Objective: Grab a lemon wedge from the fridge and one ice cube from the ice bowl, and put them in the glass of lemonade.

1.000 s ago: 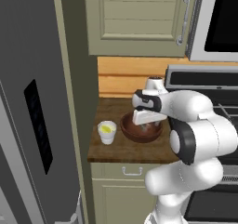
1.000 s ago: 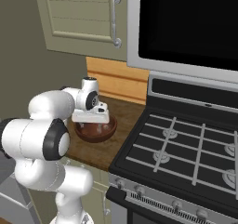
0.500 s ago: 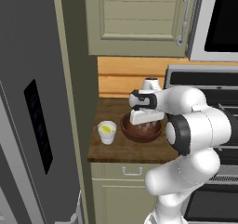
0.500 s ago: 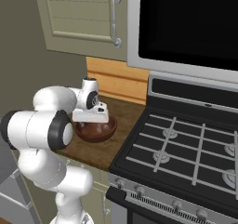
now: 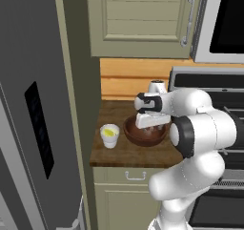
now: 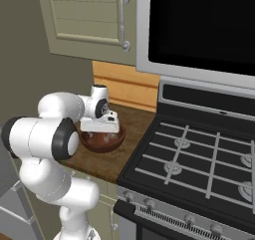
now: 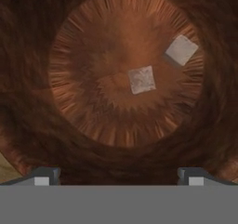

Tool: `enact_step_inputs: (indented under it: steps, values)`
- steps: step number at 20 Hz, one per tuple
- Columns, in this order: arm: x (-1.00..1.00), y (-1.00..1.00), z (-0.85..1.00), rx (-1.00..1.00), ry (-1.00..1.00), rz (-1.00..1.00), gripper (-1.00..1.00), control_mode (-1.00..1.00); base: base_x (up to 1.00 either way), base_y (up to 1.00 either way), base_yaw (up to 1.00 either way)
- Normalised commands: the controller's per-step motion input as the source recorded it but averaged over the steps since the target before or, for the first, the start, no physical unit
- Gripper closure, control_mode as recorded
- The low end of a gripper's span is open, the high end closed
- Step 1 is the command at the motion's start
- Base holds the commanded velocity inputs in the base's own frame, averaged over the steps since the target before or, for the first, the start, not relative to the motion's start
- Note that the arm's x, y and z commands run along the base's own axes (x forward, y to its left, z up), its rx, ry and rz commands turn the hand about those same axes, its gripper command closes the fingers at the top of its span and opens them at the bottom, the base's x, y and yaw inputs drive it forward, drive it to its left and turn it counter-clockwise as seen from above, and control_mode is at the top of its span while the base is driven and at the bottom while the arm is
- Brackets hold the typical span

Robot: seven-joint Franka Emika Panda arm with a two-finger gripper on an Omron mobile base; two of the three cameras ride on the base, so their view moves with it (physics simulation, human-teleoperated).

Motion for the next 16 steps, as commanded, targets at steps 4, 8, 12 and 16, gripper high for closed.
enact_step_inputs:
  steps: [4,8,12,16]
  values:
    - [0.0,-0.02,-0.05,0.0,0.0,0.0,-1.0,-1.0,0.0,0.0,0.0]
    - [0.01,0.0,0.0,0.0,0.0,0.0,-1.0,-1.0,0.0,0.0,0.0]
    - [0.26,0.0,0.0,0.0,0.0,0.0,-1.0,-1.0,0.0,0.0,0.0]
    - [0.48,0.0,0.0,0.0,0.01,0.0,-1.0,-1.0,0.0,0.0,0.0]
